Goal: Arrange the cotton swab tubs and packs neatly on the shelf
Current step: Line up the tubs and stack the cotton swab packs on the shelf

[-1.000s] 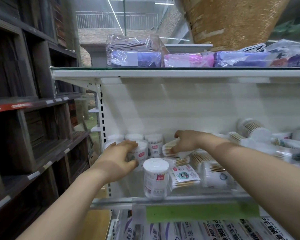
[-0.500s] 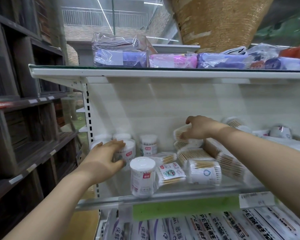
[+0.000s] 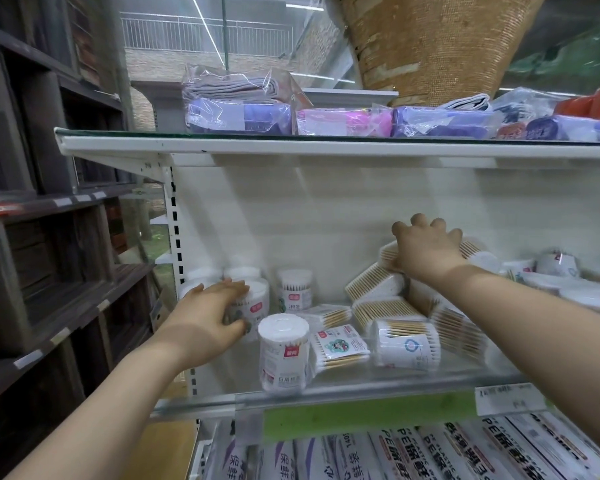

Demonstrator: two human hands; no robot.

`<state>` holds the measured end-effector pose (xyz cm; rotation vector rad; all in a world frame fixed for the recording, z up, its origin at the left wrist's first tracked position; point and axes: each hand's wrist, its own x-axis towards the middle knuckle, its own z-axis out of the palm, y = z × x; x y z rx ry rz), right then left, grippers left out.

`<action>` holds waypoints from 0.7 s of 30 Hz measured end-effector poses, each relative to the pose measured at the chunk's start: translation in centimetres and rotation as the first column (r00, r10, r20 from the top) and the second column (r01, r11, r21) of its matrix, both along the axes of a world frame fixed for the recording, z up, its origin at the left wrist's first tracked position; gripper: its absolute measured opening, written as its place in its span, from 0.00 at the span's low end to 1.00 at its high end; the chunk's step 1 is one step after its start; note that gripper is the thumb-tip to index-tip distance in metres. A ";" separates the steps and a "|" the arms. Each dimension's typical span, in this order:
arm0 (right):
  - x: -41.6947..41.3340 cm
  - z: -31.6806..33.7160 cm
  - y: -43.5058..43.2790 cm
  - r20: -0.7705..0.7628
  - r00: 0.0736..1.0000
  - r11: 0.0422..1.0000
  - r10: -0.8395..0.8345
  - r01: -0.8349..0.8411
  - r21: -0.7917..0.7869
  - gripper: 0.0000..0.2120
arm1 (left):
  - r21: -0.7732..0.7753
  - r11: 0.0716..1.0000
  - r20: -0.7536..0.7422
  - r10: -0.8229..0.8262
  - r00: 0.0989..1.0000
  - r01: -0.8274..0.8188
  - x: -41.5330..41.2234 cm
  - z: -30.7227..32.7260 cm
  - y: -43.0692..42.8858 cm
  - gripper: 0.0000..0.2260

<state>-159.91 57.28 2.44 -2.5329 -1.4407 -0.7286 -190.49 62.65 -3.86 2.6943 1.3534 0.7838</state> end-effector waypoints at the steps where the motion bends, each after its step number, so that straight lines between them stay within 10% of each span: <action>1: -0.3 0.1 0.1 0.039 0.999 1.000 0.017 -0.017 0.003 0.19 | -0.001 1.000 -0.001 -0.001 1.000 0.001 0.0 0.0 0.0 0.25; 8: -5.1 0.0 1.5 -0.293 0.901 0.914 0.321 -0.376 -0.153 0.31 | -0.002 1.000 -0.012 -0.003 1.000 0.003 -0.1 -0.2 0.2 0.26; 12: -7.7 -0.5 0.9 -0.412 0.870 0.727 0.271 -0.465 -0.505 0.36 | 0.006 1.000 -0.022 -0.016 1.000 0.016 -0.1 -0.2 0.1 0.26; 21: -8.6 -2.9 1.4 -0.530 0.828 0.760 0.184 -0.462 -0.458 0.21 | 0.027 0.999 0.002 -0.027 1.000 0.027 0.0 -0.3 0.2 0.25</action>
